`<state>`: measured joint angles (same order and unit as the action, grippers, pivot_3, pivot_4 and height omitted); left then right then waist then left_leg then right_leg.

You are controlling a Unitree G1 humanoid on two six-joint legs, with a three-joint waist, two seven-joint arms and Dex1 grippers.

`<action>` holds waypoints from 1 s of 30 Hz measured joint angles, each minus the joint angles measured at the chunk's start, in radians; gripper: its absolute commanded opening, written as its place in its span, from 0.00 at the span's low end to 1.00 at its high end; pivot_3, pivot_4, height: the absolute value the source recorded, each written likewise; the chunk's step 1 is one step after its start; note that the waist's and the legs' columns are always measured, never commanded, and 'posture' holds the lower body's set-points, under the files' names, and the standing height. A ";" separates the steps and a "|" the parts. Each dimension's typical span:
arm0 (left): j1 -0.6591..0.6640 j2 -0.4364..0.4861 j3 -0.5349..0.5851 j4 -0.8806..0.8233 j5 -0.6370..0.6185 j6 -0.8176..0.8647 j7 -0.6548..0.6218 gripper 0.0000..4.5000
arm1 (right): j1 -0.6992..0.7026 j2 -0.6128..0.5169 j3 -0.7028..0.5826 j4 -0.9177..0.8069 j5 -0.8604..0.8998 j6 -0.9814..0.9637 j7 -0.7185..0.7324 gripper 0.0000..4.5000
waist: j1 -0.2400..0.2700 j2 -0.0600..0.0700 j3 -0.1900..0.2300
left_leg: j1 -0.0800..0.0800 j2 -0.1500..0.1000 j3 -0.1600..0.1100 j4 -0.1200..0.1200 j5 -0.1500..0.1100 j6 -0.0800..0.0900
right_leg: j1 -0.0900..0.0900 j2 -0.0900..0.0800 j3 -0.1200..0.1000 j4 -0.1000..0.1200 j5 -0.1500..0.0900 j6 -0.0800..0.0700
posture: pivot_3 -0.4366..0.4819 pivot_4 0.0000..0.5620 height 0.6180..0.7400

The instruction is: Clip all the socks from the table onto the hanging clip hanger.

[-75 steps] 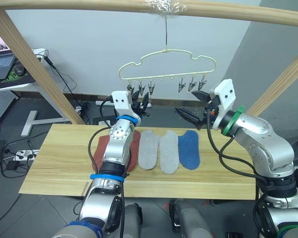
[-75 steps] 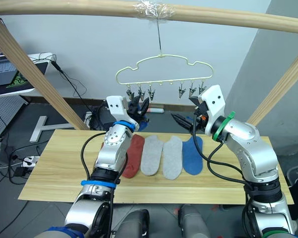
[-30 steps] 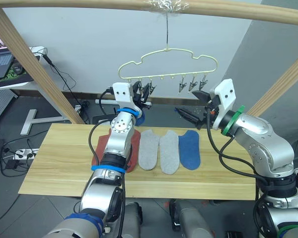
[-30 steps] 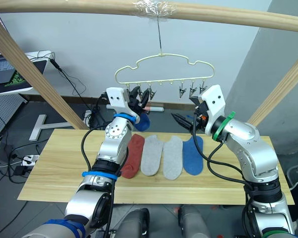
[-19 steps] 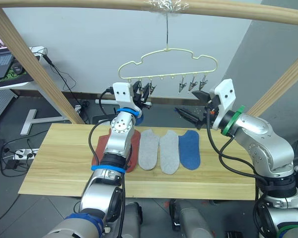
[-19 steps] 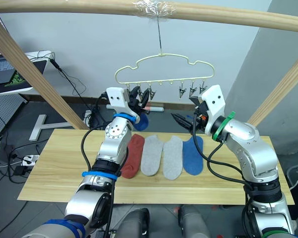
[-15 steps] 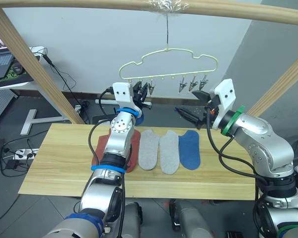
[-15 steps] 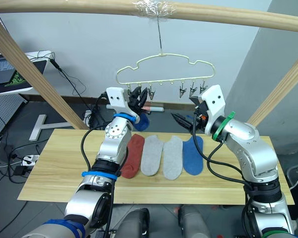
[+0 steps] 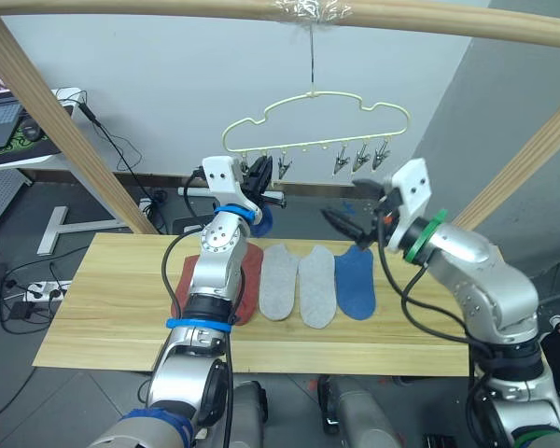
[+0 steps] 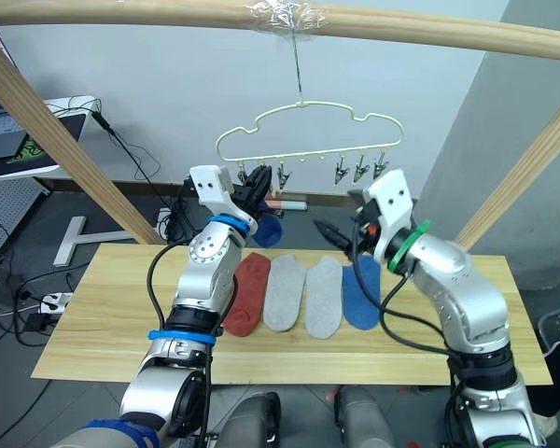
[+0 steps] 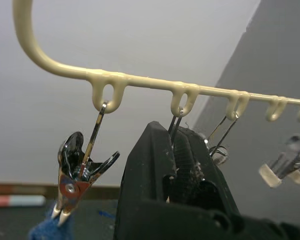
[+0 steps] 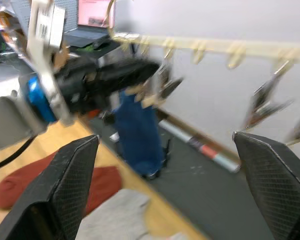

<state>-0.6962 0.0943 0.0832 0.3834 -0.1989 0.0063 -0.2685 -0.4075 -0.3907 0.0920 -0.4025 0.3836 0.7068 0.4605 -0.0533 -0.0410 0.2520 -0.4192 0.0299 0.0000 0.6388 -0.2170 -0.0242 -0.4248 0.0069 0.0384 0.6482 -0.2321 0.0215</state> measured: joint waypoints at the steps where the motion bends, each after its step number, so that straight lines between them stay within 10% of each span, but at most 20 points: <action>1: 0.007 0.004 0.002 -0.024 -0.016 0.027 -0.010 0.00 | 0.053 0.000 0.019 0.015 -0.020 -0.004 -0.009 1.00 | 0.004 0.000 0.000 | 0.000 0.000 -0.001 0.000 0.000 0.000 | 0.001 0.000 -0.001 -0.001 0.000 0.000 | 0.41 0.43 1.00; 8: 0.028 0.028 0.014 -0.086 -0.065 0.130 -0.044 0.00 | 0.152 0.018 0.079 0.264 -0.168 -0.087 -0.069 1.00 | -0.002 0.001 0.000 | 0.002 -0.001 0.003 0.005 0.000 0.000 | 0.001 0.000 0.002 0.001 0.003 0.003 | 0.42 0.44 1.00; 22: 0.056 0.030 0.002 -0.140 -0.058 0.144 -0.030 0.00 | -0.104 0.204 -0.032 0.956 -0.248 -0.311 -0.193 1.00 | 0.003 0.001 0.001 | 0.001 0.000 0.003 0.003 0.000 0.001 | 0.001 0.002 0.003 0.000 0.003 0.003 | 0.48 0.45 1.00; 30: 0.075 0.059 0.003 -0.180 -0.057 0.167 -0.028 0.00 | -0.147 0.182 -0.022 1.093 -0.316 -0.421 -0.153 0.49 | 0.005 0.001 0.001 | 0.003 0.000 0.003 0.004 0.000 0.001 | 0.003 0.003 0.003 0.001 0.004 0.003 | 0.50 0.42 1.00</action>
<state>-0.6208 0.1536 0.0863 0.2034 -0.2559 0.1733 -0.2966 -0.5550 -0.2091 0.0700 0.6901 0.0680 0.2854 0.3078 -0.0483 -0.0398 0.2526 -0.4160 0.0299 0.0026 0.6424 -0.2167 -0.0236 -0.4217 0.0094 0.0411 0.6491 -0.2285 0.0244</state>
